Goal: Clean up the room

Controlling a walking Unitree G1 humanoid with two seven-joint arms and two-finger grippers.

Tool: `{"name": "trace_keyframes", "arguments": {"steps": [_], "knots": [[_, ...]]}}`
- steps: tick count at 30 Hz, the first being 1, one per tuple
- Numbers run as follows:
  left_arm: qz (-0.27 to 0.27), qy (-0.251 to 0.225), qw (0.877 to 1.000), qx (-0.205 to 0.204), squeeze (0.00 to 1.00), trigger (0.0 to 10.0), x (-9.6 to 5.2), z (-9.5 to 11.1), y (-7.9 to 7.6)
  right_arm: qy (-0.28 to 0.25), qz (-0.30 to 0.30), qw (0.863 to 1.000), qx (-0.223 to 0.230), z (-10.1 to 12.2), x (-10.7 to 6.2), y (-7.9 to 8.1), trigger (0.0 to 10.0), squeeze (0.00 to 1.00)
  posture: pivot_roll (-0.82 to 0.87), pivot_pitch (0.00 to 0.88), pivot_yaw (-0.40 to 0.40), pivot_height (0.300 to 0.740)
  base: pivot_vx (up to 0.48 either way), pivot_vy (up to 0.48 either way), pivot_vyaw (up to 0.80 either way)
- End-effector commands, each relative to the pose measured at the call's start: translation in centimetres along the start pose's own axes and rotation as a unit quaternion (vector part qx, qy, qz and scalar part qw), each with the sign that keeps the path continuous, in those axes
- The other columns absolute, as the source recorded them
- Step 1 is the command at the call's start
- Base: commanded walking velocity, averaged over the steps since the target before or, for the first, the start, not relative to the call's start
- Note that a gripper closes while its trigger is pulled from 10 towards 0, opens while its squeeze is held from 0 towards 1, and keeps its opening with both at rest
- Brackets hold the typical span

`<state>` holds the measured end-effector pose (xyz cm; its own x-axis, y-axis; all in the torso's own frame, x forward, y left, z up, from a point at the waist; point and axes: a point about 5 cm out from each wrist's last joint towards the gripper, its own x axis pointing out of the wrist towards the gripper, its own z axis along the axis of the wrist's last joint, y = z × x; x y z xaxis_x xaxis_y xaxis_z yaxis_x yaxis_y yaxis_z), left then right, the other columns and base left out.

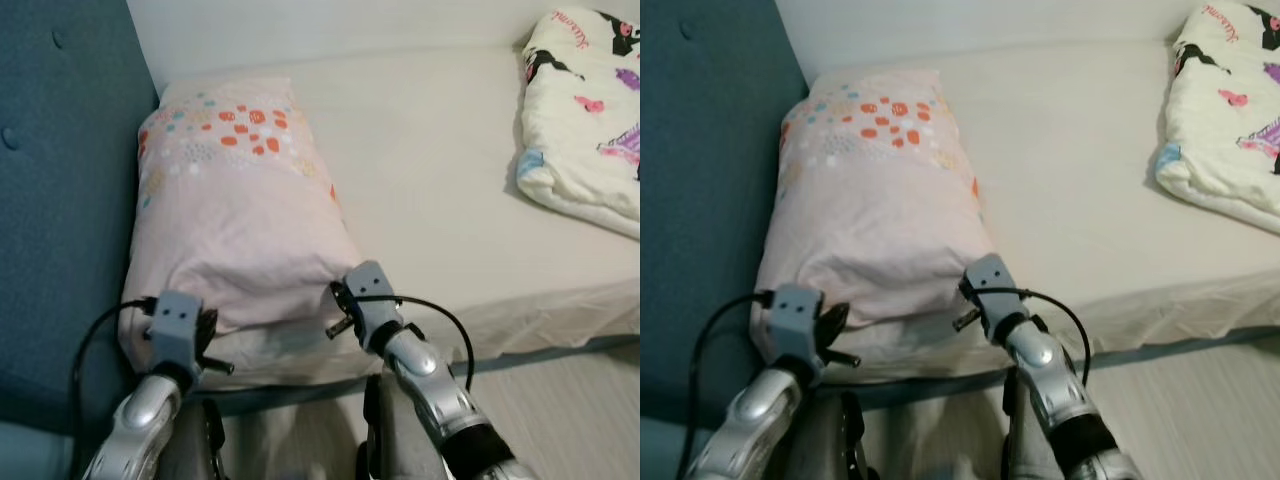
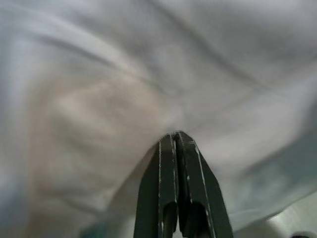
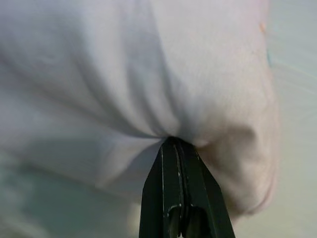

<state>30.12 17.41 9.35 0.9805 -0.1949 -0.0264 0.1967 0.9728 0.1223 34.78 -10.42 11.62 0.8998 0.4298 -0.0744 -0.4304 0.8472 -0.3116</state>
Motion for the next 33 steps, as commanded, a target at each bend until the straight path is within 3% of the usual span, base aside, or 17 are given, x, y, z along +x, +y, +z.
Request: {"name": "trace_keyframes", "arguments": {"steps": [1, 4, 7, 10, 11, 12, 13, 14, 15, 16, 19, 25, 31, 33], "knots": [[-0.011, 0.025, 1.000, 0.015, 0.00, 0.0, 0.0, -1.5, -0.5, 0.022, -0.012, 1.000, -0.002, -1.3, -0.3, -0.3, 10.0, 0.00, -0.05, 0.342, -0.011, 0.578, 0.000, 0.000, 0.00], [-0.016, 0.029, 0.999, 0.027, 0.00, 0.0, 1.2, -1.4, -0.8, 0.029, -0.021, 0.999, -0.011, -1.2, 0.3, -0.9, 10.0, 0.00, -0.06, 0.356, -0.008, 0.578, 0.000, 0.000, 0.00], [-0.019, 0.031, 0.997, 0.067, 0.00, 0.0, 4.5, 0.1, -1.2, 0.054, -0.047, 0.996, -0.048, -0.3, 1.6, -2.6, 10.0, 0.00, -0.07, 0.368, -0.006, 0.578, 0.000, 0.000, 0.00], [-0.018, 0.032, 0.996, 0.078, 0.00, 0.0, 5.1, 0.5, -1.3, 0.056, -0.051, 0.995, -0.060, -0.1, 1.9, -2.9, 10.0, 0.00, -0.07, 0.368, -0.006, 0.578, 0.000, 0.000, 0.00], [-0.007, 0.025, 0.995, 0.094, 0.00, 0.0, 6.5, 2.0, -1.2, 0.060, -0.073, 0.992, -0.085, 1.0, 2.4, -4.3, 10.0, 0.00, -0.08, 0.373, -0.002, 0.578, 0.000, 0.000, 0.00], [-0.007, 0.025, 0.995, 0.094, 0.00, 0.0, 6.5, 2.0, -1.2, 0.060, -0.073, 0.992, -0.085, 1.0, 2.4, -4.3, 10.0, 0.00, -0.08, 0.373, -0.002, 0.578, 0.000, 0.000, 0.00], [0.010, 0.015, 0.994, 0.110, 0.00, 0.0, 7.8, 3.8, -1.0, 0.061, -0.098, 0.988, -0.107, 2.3, 2.8, -5.7, 10.0, 0.00, -0.08, 0.372, 0.001, 0.578, 0.000, 0.000, 0.00], [0.010, 0.015, 0.994, 0.110, 0.00, 0.0, 7.8, 3.8, -1.0, 0.061, -0.098, 0.988, -0.107, 2.3, 2.8, -5.7, 10.0, 0.00, -0.08, 0.372, 0.001, 0.578, 0.000, 0.000, 0.00], [0.028, 0.003, 0.991, 0.130, 0.00, 0.0, 8.9, 5.6, -0.7, 0.058, -0.128, 0.982, -0.129, 3.7, 3.2, -7.2, 10.0, 0.00, -0.08, 0.370, 0.003, 0.578, 0.000, 0.000, 0.00], [0.028, 0.003, 0.991, 0.130, 0.00, 0.0, 8.9, 5.6, -0.7, 0.058, -0.128, 0.982, -0.129, 3.7, 3.2, -7.2, 10.0, 0.00, -0.08, 0.370, 0.003, 0.578, 0.000, 0.000, 0.00], [0.077, -0.023, 0.981, 0.179, 0.00, 0.0, 10.5, 9.5, 0.6, 0.050, -0.185, 0.967, -0.171, 6.7, 3.4, -10.1, 10.0, 0.00, -0.09, 0.365, 0.013, 0.578, 0.000, 0.000, 0.00], [0.086, -0.031, 0.971, 0.222, 0.00, 0.0, 10.9, 10.8, 1.1, 0.049, -0.206, 0.958, -0.195, 7.4, 3.2, -11.0, 10.0, 0.00, -0.10, 0.362, 0.020, 0.578, 0.000, 0.000, 0.00], [0.105, -0.024, 0.970, 0.220, 0.00, 0.0, 10.7, 10.6, 2.3, 0.023, -0.199, 0.972, -0.120, 7.1, 3.6, -9.8, 10.0, 0.00, -0.10, 0.357, 0.018, 0.578, 0.000, 0.000, 0.00], [0.094, -0.026, 0.976, 0.194, 0.00, 0.0, 10.3, 9.6, 2.6, -0.003, -0.182, 0.981, -0.065, 6.5, 3.9, -8.2, 10.0, 0.00, -0.10, 0.349, 0.013, 0.578, 0.000, 0.000, 0.00]]}}
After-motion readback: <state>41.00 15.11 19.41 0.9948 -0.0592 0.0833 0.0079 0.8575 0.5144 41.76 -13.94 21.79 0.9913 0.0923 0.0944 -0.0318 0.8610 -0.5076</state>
